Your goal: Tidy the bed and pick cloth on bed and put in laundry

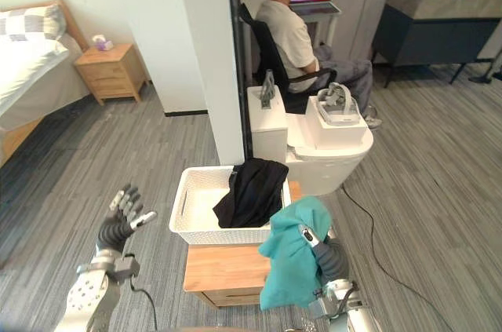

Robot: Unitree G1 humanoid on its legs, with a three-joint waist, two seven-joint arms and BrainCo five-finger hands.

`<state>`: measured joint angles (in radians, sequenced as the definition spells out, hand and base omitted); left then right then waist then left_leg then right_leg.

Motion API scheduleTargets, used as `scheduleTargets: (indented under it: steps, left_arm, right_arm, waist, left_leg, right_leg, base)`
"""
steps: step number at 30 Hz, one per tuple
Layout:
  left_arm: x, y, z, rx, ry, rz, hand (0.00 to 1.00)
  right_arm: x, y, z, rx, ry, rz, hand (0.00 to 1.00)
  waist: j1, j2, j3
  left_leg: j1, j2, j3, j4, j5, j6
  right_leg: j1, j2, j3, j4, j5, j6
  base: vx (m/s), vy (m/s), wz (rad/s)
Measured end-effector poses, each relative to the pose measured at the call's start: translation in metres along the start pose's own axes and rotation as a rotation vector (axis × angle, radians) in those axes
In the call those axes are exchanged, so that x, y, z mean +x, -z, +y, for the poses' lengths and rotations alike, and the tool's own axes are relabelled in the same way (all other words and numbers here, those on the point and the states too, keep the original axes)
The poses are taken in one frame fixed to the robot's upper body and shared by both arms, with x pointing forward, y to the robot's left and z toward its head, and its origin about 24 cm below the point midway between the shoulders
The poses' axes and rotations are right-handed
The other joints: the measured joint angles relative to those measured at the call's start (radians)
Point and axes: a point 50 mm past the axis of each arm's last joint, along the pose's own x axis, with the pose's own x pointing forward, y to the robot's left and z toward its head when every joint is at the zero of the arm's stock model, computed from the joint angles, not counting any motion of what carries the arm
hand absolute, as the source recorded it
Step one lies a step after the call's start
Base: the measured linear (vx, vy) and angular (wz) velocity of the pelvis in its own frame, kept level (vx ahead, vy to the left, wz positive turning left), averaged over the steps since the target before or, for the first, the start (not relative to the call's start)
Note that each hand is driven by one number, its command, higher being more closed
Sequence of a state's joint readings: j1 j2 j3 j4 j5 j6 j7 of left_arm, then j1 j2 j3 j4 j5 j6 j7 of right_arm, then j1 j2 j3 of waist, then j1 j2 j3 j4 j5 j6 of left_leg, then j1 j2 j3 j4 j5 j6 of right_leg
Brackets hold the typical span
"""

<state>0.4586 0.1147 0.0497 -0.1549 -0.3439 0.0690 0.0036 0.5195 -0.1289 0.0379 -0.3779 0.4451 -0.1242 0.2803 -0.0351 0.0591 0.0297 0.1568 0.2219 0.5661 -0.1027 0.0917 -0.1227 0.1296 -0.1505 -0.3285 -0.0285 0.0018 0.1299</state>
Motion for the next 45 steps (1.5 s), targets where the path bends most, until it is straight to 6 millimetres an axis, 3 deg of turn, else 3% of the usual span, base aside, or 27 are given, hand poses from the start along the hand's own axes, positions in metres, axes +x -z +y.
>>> scheduleTargets:
  steps: [3, 6, 8, 13, 14, 20, 24, 25, 29, 33, 38, 41, 45]
  left_arm:
    - [-0.016, 0.035, 0.009, -0.029, -0.056, 0.147, 0.00]
    - [-0.025, 0.053, 0.016, -0.037, -0.070, 0.218, 0.00]
    - [-0.028, 0.058, 0.021, -0.043, -0.089, 0.223, 0.00]
    - [-0.021, 0.056, 0.021, -0.048, -0.093, 0.176, 0.00]
    - [-0.017, 0.053, 0.020, -0.047, -0.088, 0.157, 0.00]
    - [0.000, 0.034, 0.024, 0.014, -0.045, 0.090, 0.00]
    - [0.016, 0.013, 0.030, 0.052, -0.042, 0.016, 0.00]
    - [0.024, 0.001, 0.031, 0.070, -0.036, -0.024, 0.00]
    - [0.036, -0.027, 0.035, 0.111, -0.039, -0.124, 0.00]
    - [0.040, -0.050, 0.038, 0.151, -0.021, -0.197, 0.00]
    - [0.053, -0.085, 0.023, 0.173, 0.047, -0.321, 0.00]
    - [0.059, -0.101, 0.018, 0.186, 0.091, -0.367, 0.00]
    - [0.069, -0.120, 0.006, 0.208, 0.161, -0.413, 0.00]
  right_arm:
    - [0.017, -0.009, 0.003, -0.031, -0.040, -0.047, 1.00]
    - [0.037, -0.017, 0.008, -0.079, -0.104, -0.061, 1.00]
    - [0.051, -0.017, 0.013, -0.097, -0.148, -0.052, 1.00]
    - [0.082, 0.007, 0.015, -0.133, -0.135, 0.072, 1.00]
    - [0.089, 0.011, 0.016, -0.141, -0.130, 0.094, 1.00]
    - [0.126, 0.017, 0.021, -0.197, -0.090, 0.125, 1.00]
    - [0.159, 0.001, 0.018, -0.245, -0.005, 0.080, 1.00]
    - [0.175, -0.011, 0.014, -0.267, 0.038, 0.050, 1.00]
    - [0.202, -0.052, -0.001, -0.324, 0.115, -0.046, 1.00]
    - [0.207, -0.089, -0.032, -0.381, 0.211, -0.128, 1.00]
    - [0.218, -0.113, -0.043, -0.410, 0.253, -0.155, 1.00]
    - [0.231, -0.127, -0.045, -0.416, 0.282, -0.155, 1.00]
    - [0.233, -0.135, -0.067, -0.448, 0.360, -0.112, 1.00]
  waist:
    - [0.029, -0.014, -0.009]
    - [0.057, -0.023, -0.021]
    - [0.066, -0.030, -0.020]
    - [0.108, -0.060, -0.023]
    - [0.120, -0.065, -0.019]
    - [0.167, -0.158, 0.042]
    - [0.192, -0.191, 0.096]
    - [0.199, -0.198, 0.120]
    - [0.223, -0.203, 0.195]
    - [0.240, -0.221, 0.275]
    - [0.245, -0.229, 0.353]
    - [0.244, -0.218, 0.395]
    - [0.243, -0.204, 0.421]
  left_leg:
    - [-0.004, -0.004, -0.033, 0.000, 0.000, 0.000]
    - [-0.028, -0.013, -0.076, 0.000, 0.001, 0.005]
    - [-0.039, -0.016, -0.097, 0.000, 0.006, 0.007]
    - [-0.075, -0.021, -0.167, 0.003, 0.024, 0.008]
    - [-0.083, -0.022, -0.179, 0.004, 0.028, 0.010]
    - [-0.125, -0.025, -0.254, -0.001, 0.048, 0.019]
    - [-0.172, -0.023, -0.289, -0.002, 0.064, 0.028]
    - [-0.207, -0.020, -0.305, -0.002, 0.077, 0.032]
    - [-0.278, -0.009, -0.320, -0.002, 0.107, 0.041]
    - [-0.331, -0.012, -0.325, -0.001, 0.143, 0.051]
    - [-0.388, -0.011, -0.321, -0.001, 0.158, 0.055]
    - [-0.420, -0.010, -0.301, -0.001, 0.165, 0.059]
    - [-0.461, -0.014, -0.295, 0.003, 0.170, 0.064]
  right_leg:
    - [0.022, -0.005, -0.039, -0.005, -0.010, 0.005]
    - [0.025, -0.012, -0.076, -0.010, -0.014, 0.009]
    - [0.026, -0.013, -0.097, -0.012, -0.015, 0.010]
    - [0.038, -0.012, -0.157, -0.011, -0.015, 0.009]
    - [0.038, -0.012, -0.169, -0.011, -0.015, 0.009]
    - [0.035, -0.012, -0.215, 0.018, -0.024, -0.007]
    - [0.004, -0.012, -0.227, 0.046, -0.027, -0.012]
    - [-0.024, -0.008, -0.236, 0.058, -0.030, -0.019]
    - [-0.093, 0.002, -0.236, 0.073, -0.033, -0.039]
    - [-0.138, 0.004, -0.234, 0.062, -0.002, -0.041]
    - [-0.201, 0.004, -0.224, 0.058, 0.023, -0.045]
    - [-0.236, 0.008, -0.206, 0.031, 0.055, -0.046]
    - [-0.276, 0.008, -0.199, 0.012, 0.084, -0.042]
  base:
    - [0.02, -0.014, 0.33]
    - [0.01, -0.008, 0.37]
    - [0.04, -0.007, 0.33]
    - [0.06, -0.015, 0.35]
    - [-0.01, -0.015, 0.35]
    - [-0.03, -0.010, 0.32]
    - [-0.10, 0.012, 0.31]
    - [-0.14, 0.013, 0.22]
    - [-0.16, 0.021, 0.11]
    - [-0.07, 0.035, 0.00]
    - [-0.07, 0.025, -0.09]
    - [-0.04, 0.012, -0.23]
    - [0.00, -0.001, -0.09]
